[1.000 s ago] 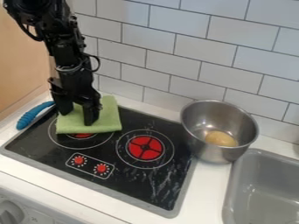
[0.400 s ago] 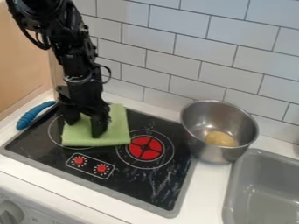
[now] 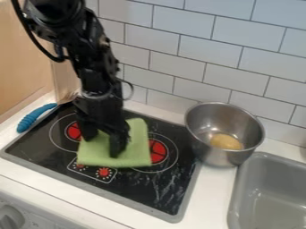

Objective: Move the green cloth to the bottom right side of the stove

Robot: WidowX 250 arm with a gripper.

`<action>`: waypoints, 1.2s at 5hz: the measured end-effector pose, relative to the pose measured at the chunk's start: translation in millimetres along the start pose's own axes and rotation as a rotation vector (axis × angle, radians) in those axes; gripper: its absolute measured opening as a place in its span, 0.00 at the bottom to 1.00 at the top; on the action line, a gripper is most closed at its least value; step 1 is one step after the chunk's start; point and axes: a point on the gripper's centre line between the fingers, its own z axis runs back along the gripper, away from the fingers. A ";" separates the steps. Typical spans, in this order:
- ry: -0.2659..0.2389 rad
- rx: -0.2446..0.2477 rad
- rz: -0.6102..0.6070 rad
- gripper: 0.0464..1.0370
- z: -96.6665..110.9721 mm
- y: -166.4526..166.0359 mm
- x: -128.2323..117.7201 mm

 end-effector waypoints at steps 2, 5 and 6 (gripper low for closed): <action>-0.004 -0.014 -0.109 0.96 1.6 -50.8 -15.8; 0.012 -0.036 -0.221 0.96 -0.3 -94.2 -28.6; 0.017 -0.038 -0.242 0.96 4.1 -93.6 -30.3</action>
